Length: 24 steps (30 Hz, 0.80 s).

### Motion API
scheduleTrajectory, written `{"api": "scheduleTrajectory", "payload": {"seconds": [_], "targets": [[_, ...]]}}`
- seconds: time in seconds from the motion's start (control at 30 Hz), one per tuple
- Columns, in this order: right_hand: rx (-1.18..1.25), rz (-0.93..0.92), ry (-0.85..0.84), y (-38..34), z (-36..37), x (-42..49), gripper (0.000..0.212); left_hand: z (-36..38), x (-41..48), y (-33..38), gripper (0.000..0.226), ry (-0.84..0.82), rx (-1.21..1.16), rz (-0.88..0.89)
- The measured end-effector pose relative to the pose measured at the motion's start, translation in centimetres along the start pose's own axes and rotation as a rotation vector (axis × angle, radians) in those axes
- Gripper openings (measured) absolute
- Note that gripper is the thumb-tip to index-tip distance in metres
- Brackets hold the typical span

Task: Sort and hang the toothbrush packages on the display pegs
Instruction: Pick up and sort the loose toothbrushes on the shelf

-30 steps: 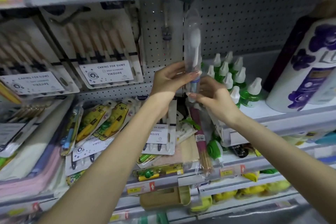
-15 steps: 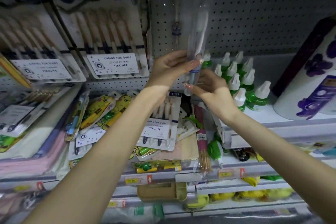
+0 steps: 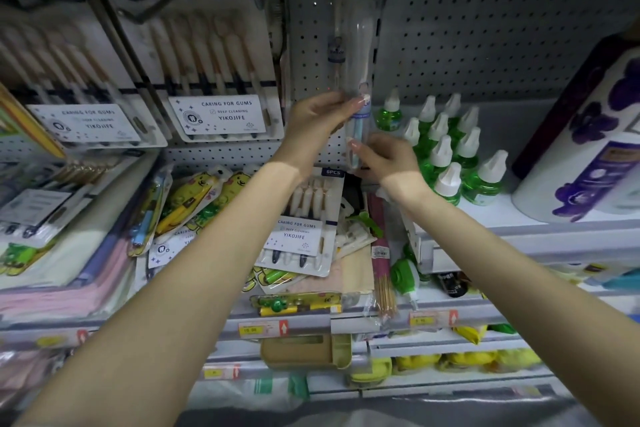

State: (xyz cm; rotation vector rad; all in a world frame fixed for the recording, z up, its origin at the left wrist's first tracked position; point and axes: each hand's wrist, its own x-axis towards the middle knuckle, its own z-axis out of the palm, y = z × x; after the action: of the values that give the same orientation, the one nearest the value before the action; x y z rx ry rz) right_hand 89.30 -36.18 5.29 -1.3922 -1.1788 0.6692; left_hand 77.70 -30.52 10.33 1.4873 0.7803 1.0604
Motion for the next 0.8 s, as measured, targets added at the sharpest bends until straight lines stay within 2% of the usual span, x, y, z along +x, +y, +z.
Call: {"api": "scheduleTrajectory", "payload": {"seconds": [0.07,0.3,0.5,0.6,0.8], "targets": [[-0.064,0.045,0.027,0.1,0.4,1.4,0.021,0.2,0.8,0.2,0.023,0.035,0.000,-0.027],[0.109,0.215,0.016,1.0,1.9,2.9,0.039,-1.3,1.7,-0.6,0.030,0.054,0.029,-0.080],[0.094,0.356,-0.109,2.8,3.4,2.2,0.056,-4.8,-0.4,-2.7,0.024,0.135,-0.010,-0.148],[0.032,0.343,-0.227,2.9,5.0,1.7,0.054,-6.9,-2.0,-3.5,0.018,0.184,-0.018,-0.179],[-0.065,0.243,-0.443,1.3,11.5,0.8,0.040,-14.0,-5.4,-4.0,0.026,0.430,-0.053,-0.279]]}}
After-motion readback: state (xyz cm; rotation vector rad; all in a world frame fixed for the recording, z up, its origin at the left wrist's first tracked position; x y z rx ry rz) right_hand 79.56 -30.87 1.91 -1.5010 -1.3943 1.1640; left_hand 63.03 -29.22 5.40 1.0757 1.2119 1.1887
